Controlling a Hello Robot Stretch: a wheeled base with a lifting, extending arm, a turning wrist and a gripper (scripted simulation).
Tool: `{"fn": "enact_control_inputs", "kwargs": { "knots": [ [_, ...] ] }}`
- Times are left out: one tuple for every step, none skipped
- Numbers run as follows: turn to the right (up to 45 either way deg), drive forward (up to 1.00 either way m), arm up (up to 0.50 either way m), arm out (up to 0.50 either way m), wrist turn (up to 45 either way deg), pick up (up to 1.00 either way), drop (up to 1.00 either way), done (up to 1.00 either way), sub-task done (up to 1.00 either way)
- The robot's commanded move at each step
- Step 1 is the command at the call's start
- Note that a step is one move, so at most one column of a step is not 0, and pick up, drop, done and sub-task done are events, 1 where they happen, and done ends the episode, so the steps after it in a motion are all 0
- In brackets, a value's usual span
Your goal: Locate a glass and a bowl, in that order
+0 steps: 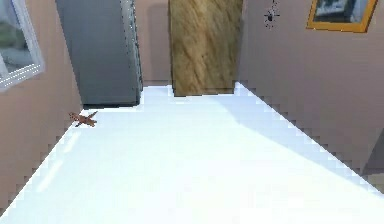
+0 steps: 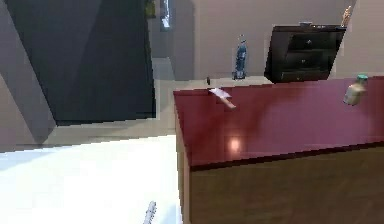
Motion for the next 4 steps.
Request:
{"fn": "enact_control_inputs", "kwargs": {
  "knots": [
    [33.0,0.00,0.00,0.00,0.0,0.00,0.00,0.00,0.00],
    [0.0,0.50,0.00,0.00,0.0,0.00,0.00,0.00,0.00],
    [45.0,0.00,0.00,0.00,0.0,0.00,0.00,0.00,0.00],
    [0.0,1.00,0.00,0.00,0.0,0.00,0.00,0.00,0.00]
  ]
}}
